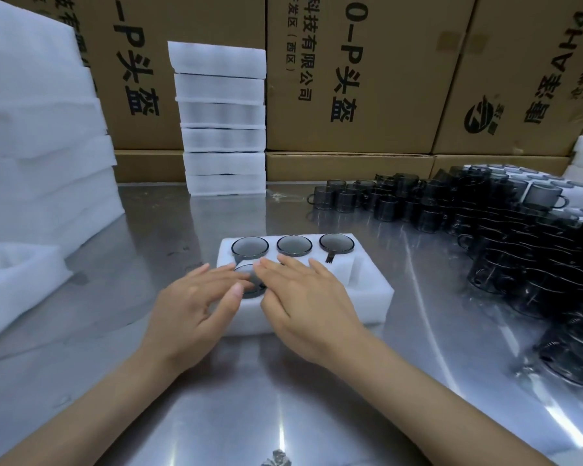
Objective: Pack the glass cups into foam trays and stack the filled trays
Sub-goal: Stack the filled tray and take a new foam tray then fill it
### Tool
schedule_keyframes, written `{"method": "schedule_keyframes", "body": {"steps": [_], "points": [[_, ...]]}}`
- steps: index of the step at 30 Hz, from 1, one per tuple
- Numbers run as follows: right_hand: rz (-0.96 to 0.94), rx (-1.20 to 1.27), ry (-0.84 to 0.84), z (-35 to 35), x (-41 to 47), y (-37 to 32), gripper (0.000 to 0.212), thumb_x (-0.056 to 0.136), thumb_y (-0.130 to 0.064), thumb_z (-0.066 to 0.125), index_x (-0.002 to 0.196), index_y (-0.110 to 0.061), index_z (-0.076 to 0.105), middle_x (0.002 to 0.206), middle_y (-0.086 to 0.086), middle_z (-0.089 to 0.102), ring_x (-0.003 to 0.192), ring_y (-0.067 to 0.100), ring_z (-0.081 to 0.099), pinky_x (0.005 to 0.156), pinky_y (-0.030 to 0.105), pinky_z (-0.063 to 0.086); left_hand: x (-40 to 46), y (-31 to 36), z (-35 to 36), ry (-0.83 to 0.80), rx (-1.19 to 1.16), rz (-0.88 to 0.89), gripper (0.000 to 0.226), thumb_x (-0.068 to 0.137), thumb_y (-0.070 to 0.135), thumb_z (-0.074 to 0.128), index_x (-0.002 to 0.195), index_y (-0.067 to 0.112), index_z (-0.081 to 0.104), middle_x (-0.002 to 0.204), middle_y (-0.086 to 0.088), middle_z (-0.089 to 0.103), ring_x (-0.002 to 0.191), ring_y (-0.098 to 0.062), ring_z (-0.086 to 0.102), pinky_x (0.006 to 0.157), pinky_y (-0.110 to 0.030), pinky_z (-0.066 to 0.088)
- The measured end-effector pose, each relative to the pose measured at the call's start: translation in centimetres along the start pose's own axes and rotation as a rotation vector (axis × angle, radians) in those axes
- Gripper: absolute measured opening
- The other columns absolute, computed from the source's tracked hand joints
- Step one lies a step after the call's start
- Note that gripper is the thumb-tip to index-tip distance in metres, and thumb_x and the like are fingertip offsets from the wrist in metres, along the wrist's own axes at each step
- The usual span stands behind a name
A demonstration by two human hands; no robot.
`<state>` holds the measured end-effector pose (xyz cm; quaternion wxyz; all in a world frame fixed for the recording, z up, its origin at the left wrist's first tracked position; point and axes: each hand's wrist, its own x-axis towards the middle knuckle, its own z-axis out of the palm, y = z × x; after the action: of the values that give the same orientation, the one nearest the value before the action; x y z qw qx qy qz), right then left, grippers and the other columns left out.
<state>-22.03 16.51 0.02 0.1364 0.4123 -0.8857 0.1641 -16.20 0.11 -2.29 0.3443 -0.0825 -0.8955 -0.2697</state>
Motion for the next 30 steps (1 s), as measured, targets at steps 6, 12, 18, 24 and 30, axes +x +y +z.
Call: {"method": "schedule_keyframes", "body": {"steps": [6, 12, 18, 24, 30], "points": [[-0.012, -0.017, 0.045, 0.6, -0.2, 0.2, 0.047, 0.099, -0.039, 0.03, 0.144, -0.024, 0.035, 0.152, -0.008, 0.032, 0.143, 0.01, 0.02, 0.113, 0.034, 0.005, -0.3, 0.1, -0.2, -0.021, 0.006, -0.013, 0.044, 0.09, 0.045, 0.028, 0.115, 0.032, 0.063, 0.12, 0.021, 0.06, 0.123, -0.006, 0.051, 0.106, -0.035, 0.032], [0.076, 0.163, 0.405, -1.4, -0.4, 2.5, 0.044, 0.095, -0.034, 0.035, 0.129, -0.015, 0.056, 0.127, -0.002, 0.059, 0.125, 0.016, 0.043, 0.103, 0.035, 0.024, -0.4, 0.5, -0.6, -0.035, 0.048, 0.071, 0.048, 0.092, 0.037, 0.035, 0.125, 0.015, 0.061, 0.132, 0.004, 0.057, 0.122, -0.016, 0.053, 0.103, -0.04, 0.039], [0.881, -0.083, 0.464, -4.2, -1.4, 12.4, 0.051, 0.091, -0.021, 0.047, 0.14, -0.008, 0.039, 0.154, 0.016, 0.024, 0.143, 0.03, 0.013, 0.115, 0.051, 0.006, -0.7, 1.2, -0.1, -0.203, 0.151, 0.094, 0.053, 0.086, 0.048, 0.035, 0.136, 0.032, 0.042, 0.144, 0.014, 0.042, 0.135, -0.006, 0.036, 0.113, -0.035, 0.023], [1.152, -0.183, 0.218, -3.5, -2.2, 15.8, 0.059, 0.087, -0.031, 0.055, 0.136, -0.004, 0.036, 0.15, 0.026, 0.021, 0.138, 0.04, 0.014, 0.114, 0.052, 0.0, -0.3, 1.6, -0.4, -0.196, 0.175, 0.066, 0.056, 0.082, 0.055, 0.037, 0.132, 0.034, 0.05, 0.14, 0.018, 0.044, 0.132, -0.002, 0.038, 0.11, -0.029, 0.029], [0.897, -0.337, 0.319, -2.5, -1.6, 15.0, 0.052, 0.089, -0.03, 0.057, 0.132, -0.006, 0.042, 0.125, 0.016, 0.054, 0.123, 0.033, 0.039, 0.111, 0.05, 0.011, -0.4, 1.9, -0.3, -0.181, 0.177, 0.036, 0.057, 0.081, 0.058, 0.034, 0.129, 0.035, 0.056, 0.14, 0.022, 0.043, 0.133, 0.001, 0.035, 0.108, -0.024, 0.027]]}}
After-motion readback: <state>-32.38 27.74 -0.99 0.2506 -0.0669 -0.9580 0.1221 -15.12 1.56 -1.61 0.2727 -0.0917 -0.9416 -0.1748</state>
